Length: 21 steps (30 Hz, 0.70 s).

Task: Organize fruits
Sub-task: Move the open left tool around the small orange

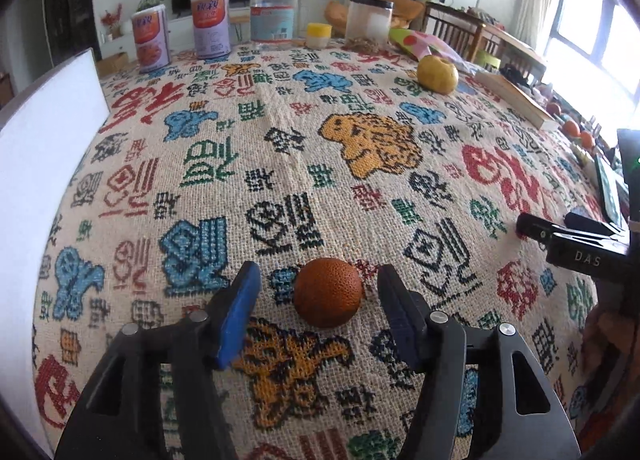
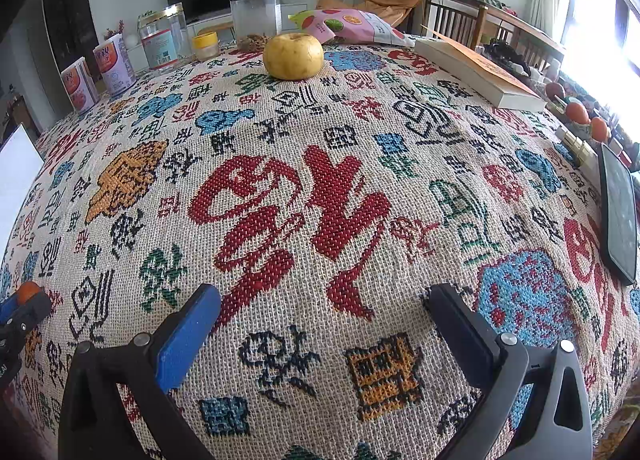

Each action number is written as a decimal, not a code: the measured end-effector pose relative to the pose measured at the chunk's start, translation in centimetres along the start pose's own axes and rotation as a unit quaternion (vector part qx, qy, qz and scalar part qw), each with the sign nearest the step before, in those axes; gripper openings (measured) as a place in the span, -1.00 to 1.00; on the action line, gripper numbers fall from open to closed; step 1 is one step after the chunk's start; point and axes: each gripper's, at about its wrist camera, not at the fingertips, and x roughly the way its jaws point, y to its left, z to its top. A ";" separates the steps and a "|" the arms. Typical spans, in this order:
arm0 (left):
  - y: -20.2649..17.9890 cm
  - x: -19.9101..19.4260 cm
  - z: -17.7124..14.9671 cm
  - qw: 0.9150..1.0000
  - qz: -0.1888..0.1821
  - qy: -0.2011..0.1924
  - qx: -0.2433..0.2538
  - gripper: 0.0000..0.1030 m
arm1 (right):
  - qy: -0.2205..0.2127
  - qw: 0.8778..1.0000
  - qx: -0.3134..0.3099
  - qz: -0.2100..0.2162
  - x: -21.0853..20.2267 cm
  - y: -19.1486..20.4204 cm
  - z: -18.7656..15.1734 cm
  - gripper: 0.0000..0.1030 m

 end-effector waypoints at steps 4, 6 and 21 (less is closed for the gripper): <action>-0.9 0.3 -0.1 1.000 0.013 0.008 0.025 0.55 | 0.000 1.000 0.000 0.000 0.0 0.0 0.0 1.00; -1.1 0.4 -0.1 0.999 0.016 0.011 0.031 0.64 | 0.000 1.000 0.000 0.000 0.0 0.0 0.0 1.00; -1.0 0.8 -0.1 0.999 0.026 0.018 0.032 0.84 | 0.003 0.998 0.019 0.064 0.9 -2.1 4.1 1.00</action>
